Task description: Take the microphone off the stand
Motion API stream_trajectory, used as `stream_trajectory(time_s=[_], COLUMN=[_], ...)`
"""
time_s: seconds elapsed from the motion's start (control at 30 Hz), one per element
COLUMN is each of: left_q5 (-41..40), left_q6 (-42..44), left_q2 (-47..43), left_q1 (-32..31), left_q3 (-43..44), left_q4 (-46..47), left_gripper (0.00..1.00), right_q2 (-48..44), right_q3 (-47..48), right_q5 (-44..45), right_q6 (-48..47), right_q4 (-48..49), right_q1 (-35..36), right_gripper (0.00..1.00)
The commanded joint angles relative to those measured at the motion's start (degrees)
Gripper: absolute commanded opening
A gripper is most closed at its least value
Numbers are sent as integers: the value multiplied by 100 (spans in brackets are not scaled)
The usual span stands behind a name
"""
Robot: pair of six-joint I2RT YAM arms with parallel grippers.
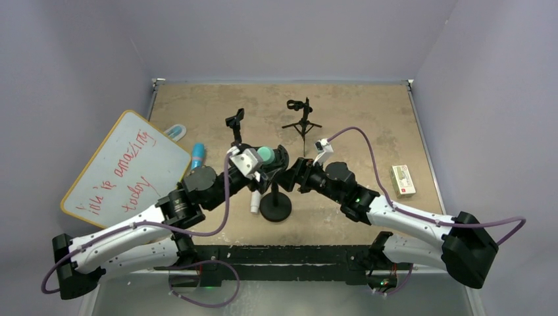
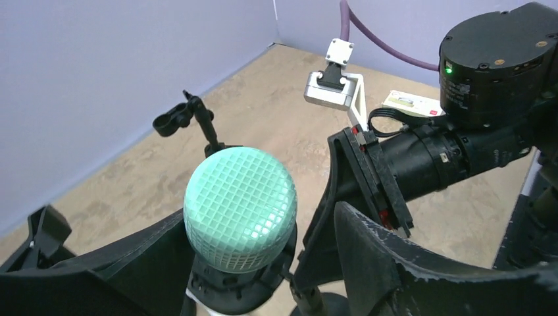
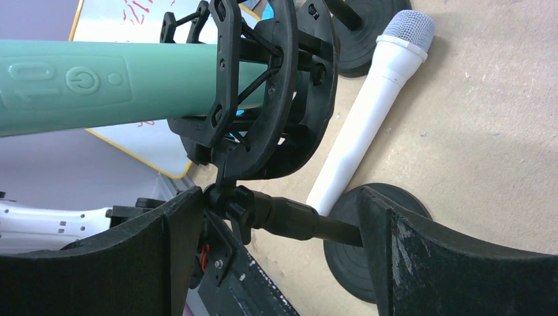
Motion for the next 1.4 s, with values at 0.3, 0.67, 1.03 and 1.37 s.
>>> stream_trajectory(time_s=[0.3, 0.67, 1.03, 1.37], left_q5=[83, -1040, -2213, -901], left_q6=[518, 230, -775, -1253], left_q2=[43, -1167, -791, 102], left_q1=[16, 16, 16, 1195], left_q3=[302, 262, 209, 570], left_q4=[766, -256, -1910, -2516], left_gripper=[0, 0, 0, 0], right_q2=[289, 412, 372, 355], right_q3=[-125, -40, -45, -27], right_q5=[293, 339, 353, 311], right_q6=[-293, -345, -359, -375], right_q4=[-775, -839, -884, -869], right_q1=[-32, -32, -28, -28], right_gripper=[84, 84, 85, 84])
